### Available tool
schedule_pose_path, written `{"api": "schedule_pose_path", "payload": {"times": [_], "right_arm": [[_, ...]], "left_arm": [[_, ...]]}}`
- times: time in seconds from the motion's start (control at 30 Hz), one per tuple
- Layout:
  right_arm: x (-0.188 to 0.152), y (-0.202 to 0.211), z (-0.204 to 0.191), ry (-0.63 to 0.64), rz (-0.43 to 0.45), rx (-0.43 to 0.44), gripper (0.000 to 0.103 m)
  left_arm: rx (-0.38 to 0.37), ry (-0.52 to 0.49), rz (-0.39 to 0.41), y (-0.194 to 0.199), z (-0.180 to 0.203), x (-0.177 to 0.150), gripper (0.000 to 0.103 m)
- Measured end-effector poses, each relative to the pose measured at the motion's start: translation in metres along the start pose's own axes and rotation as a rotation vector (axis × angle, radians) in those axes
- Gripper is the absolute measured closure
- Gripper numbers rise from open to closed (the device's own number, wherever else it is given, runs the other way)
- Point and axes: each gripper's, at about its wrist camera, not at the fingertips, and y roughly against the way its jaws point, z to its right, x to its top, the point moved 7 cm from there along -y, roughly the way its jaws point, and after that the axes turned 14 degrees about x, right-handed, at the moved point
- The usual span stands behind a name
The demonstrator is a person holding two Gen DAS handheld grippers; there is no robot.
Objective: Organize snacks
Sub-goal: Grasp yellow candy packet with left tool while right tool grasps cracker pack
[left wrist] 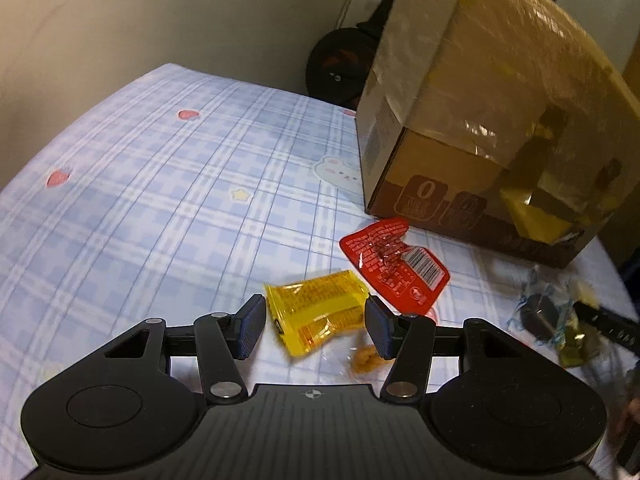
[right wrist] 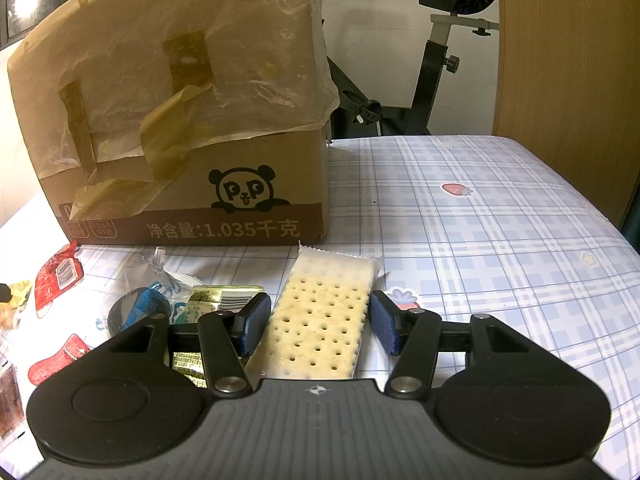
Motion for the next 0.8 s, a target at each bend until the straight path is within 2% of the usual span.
{"api": "schedule_pose_path", "payload": {"times": [0.1, 0.23, 0.33, 0.47, 0.63, 0.8], "right_arm": [[0.0, 0.0, 0.0, 0.0, 0.0, 0.0, 0.045], [0.0, 0.0, 0.0, 0.0, 0.0, 0.0, 0.045], [0.0, 0.0, 0.0, -0.001, 0.0, 0.001, 0.045], [0.0, 0.0, 0.0, -0.001, 0.0, 0.001, 0.045], [0.0, 0.0, 0.0, -0.003, 0.002, 0.003, 0.045], [0.0, 0.0, 0.0, 0.0, 0.001, 0.0, 0.045]], "left_arm": [[-0.024, 0.009, -0.003, 0.005, 0.004, -0.003, 0.046], [-0.058, -0.048, -0.012, 0.007, 0.018, -0.011, 0.046], [-0.098, -0.053, -0.017, 0.008, 0.024, -0.013, 0.046], [-0.125, -0.1, 0.004, 0.009, 0.03, -0.008, 0.046], [-0.094, -0.136, 0.071, 0.014, 0.018, 0.014, 0.046], [-0.068, -0.213, 0.061, -0.006, 0.016, 0.023, 0.046]]}}
